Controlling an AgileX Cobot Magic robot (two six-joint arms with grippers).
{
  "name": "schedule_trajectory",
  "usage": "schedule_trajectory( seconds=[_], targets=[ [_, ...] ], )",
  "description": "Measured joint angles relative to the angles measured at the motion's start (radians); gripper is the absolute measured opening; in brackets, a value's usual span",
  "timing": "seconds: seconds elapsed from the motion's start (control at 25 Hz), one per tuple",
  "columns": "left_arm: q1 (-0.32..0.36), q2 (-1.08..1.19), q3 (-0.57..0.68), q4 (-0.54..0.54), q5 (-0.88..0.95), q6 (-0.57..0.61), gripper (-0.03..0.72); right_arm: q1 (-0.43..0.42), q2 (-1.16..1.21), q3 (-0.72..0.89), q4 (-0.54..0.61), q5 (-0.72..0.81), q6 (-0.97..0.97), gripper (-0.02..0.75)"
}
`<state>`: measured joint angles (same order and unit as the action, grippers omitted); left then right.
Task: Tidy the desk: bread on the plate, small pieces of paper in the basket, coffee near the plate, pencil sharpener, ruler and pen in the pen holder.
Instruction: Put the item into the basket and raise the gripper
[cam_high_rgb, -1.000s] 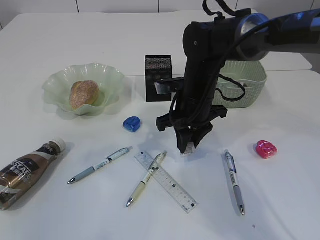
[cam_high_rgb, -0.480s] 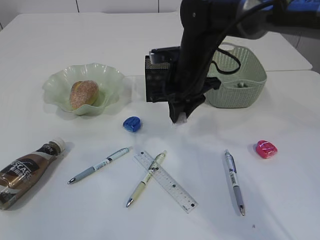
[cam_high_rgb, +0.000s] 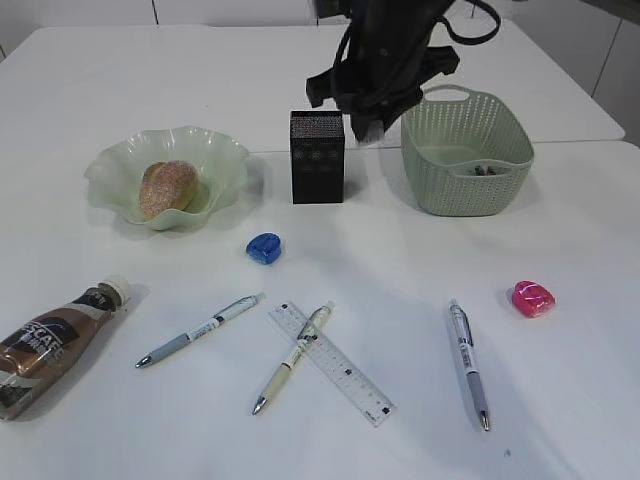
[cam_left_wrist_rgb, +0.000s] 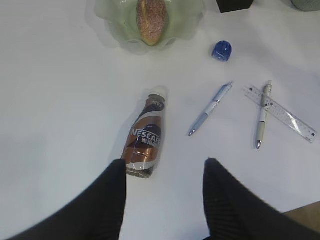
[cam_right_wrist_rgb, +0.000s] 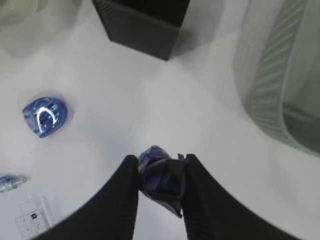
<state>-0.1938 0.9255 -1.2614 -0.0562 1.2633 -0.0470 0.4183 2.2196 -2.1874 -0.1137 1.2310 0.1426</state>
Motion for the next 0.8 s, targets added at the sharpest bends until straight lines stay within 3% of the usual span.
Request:
schedule_trajectory(
  seconds=[0.32,0.36,0.56,0.8],
  targets=[
    [0.000,0.000,0.000,0.000,0.000,0.000,0.347,-0.056,0.000,-0.055,-0.025,0.009,0.020,0.238],
    [0.000,0.000,0.000,0.000,0.000,0.000,0.347,-0.107,0.000,-0.058,-0.027,0.012,0.022,0.238],
    [0.000,0.000,0.000,0.000,0.000,0.000,0.348,-0.199,0.000,-0.059,-0.031,0.015,0.024,0.238],
    [0.000,0.000,0.000,0.000,0.000,0.000,0.347,-0.266,0.000,-0.059,-0.035,0.006,0.029,0.238]
  ],
)
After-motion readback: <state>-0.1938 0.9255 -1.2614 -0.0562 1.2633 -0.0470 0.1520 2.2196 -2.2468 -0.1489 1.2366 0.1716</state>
